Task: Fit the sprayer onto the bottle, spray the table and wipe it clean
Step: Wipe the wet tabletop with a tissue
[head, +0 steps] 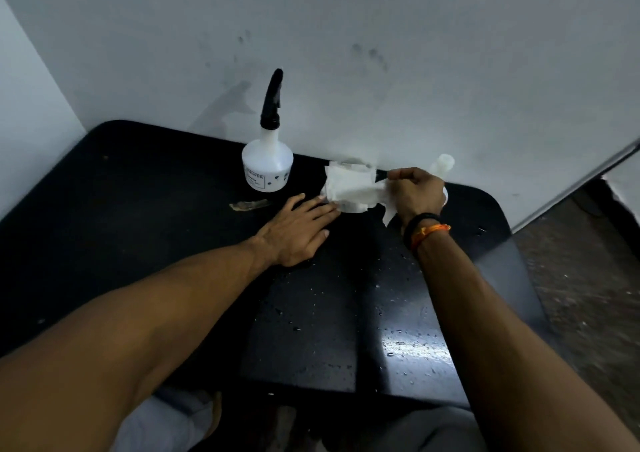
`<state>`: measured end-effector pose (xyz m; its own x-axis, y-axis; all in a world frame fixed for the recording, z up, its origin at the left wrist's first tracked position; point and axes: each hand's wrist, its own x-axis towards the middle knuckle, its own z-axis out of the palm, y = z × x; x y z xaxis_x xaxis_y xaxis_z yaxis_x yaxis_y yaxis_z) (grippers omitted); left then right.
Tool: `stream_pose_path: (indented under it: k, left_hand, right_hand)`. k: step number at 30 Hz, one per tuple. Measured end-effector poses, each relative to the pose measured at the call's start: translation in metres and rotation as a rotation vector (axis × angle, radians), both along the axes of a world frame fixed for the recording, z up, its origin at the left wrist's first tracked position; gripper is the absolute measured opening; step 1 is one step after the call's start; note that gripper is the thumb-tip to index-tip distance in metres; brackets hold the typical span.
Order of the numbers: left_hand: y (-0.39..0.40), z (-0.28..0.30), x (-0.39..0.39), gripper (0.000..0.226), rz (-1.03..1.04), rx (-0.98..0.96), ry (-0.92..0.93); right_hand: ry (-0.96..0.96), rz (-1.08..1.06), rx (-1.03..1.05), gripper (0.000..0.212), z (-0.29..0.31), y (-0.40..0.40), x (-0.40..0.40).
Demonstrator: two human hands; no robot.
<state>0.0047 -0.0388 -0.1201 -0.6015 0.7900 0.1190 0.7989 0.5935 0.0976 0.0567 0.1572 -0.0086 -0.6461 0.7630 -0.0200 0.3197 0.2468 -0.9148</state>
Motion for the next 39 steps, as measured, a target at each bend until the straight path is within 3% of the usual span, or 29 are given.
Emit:
stream_pose_path:
  k: [4,9,12,15,17,20,24,30,34,37,39]
  left_hand:
    - [-0.002,0.002,0.002,0.058,0.012,0.019,-0.009]
    - [-0.003,0.006,0.005,0.058,0.027,0.057,-0.03]
    - [-0.004,0.007,0.005,0.058,0.037,0.093,-0.041]
    - [-0.004,0.007,0.006,0.057,0.056,0.115,-0.05]
    - [-0.004,0.007,0.006,0.057,0.066,0.12,-0.051]
    - [-0.005,0.006,0.007,0.056,0.084,0.126,-0.055]
    - [-0.008,0.006,0.008,0.056,0.091,0.117,-0.063]
    - [-0.019,0.012,0.014,0.054,0.161,0.164,-0.116]
    - [-0.047,0.015,0.022,0.053,0.178,0.152,-0.108]
    - [-0.075,0.018,0.027,0.054,0.195,0.107,-0.103]
    - [-0.093,0.018,0.032,0.056,0.206,0.048,-0.096]
  right_hand:
    - [0.023,-0.043,0.125,0.023,0.016,0.012,0.022]
    - [0.008,0.08,0.589,0.018,0.028,0.004,0.056]
    - [-0.206,0.53,0.652,0.015,0.022,-0.014,0.077]
    - [-0.674,1.104,0.559,0.022,0.017,-0.028,0.093]
    - [-0.853,1.229,0.471,0.028,0.016,-0.03,0.1]
    - [-0.824,1.06,0.376,0.028,0.014,-0.024,0.104]
    - [-0.738,0.806,0.583,0.022,0.0,-0.014,0.103]
    - [-0.671,0.714,0.752,0.046,-0.029,-0.02,0.105]
    - [-0.594,0.699,0.634,0.05,-0.03,-0.025,0.113]
    - [-0.476,0.73,0.354,0.056,-0.026,-0.03,0.119]
    - [-0.426,0.686,0.329,0.042,-0.027,-0.032,0.122]
